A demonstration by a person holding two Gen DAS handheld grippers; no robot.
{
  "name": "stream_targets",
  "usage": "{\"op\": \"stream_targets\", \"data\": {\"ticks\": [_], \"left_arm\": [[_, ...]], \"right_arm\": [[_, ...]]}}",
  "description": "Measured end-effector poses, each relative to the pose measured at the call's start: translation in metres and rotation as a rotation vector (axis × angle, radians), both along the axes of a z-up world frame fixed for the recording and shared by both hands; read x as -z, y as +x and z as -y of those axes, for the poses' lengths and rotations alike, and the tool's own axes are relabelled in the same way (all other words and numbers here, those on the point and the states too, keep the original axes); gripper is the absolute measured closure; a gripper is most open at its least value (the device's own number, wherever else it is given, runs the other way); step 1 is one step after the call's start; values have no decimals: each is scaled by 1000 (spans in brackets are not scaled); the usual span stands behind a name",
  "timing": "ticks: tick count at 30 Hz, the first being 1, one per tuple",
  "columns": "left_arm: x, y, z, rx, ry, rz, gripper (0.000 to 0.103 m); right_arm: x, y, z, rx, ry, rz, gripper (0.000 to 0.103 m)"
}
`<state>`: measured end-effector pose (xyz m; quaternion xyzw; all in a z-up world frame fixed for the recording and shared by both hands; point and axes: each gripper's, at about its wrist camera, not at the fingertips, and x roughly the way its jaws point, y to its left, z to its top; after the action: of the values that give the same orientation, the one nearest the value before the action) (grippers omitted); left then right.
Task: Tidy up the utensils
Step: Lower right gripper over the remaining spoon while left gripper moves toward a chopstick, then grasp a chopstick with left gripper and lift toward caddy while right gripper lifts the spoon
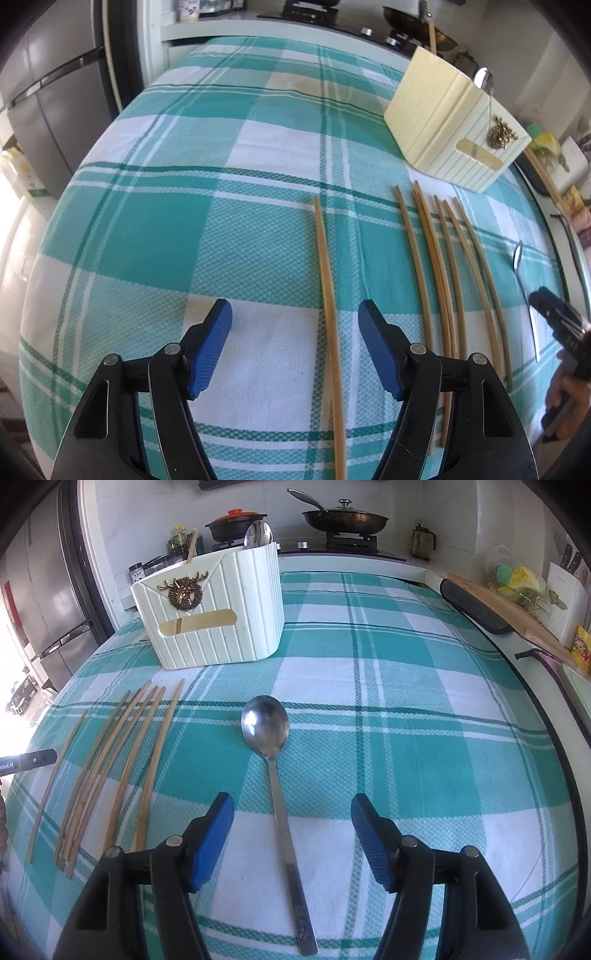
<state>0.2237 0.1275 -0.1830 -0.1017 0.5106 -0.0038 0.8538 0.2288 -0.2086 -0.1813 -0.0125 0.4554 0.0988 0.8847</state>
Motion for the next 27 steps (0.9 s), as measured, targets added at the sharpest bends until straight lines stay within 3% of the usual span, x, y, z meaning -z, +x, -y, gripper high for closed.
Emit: {"op": "stream_targets", "data": {"ticks": [4,7,11,13,14,15,16,20,27], "left_arm": [[3,8,13,57,90,0,30],[4,15,18,79,158,10,39],[3,22,19,93,147,33,70],[2,24,22,108,131,54,88],[3,25,26,115,130,66,96],[3,24,29,117,142,81,98],[3,23,32,119,156,97,98],[-5,13,32,103,118,143,99],[-62,-20,27,89,48,291,99]], "right_arm": [[10,21,-15,-21,-32,-22,36],[12,34,-27,-32,-86,-8,36],[14,49,-38,-44,-98,1,36],[14,50,-42,-56,-101,30,46],[14,50,-44,-67,-106,43,55],[13,49,-45,-70,-112,51,65],[13,49,-44,-72,-109,53,67],[1,38,-37,-91,-52,81,67],[-51,-5,-23,-135,58,186,67]]}}
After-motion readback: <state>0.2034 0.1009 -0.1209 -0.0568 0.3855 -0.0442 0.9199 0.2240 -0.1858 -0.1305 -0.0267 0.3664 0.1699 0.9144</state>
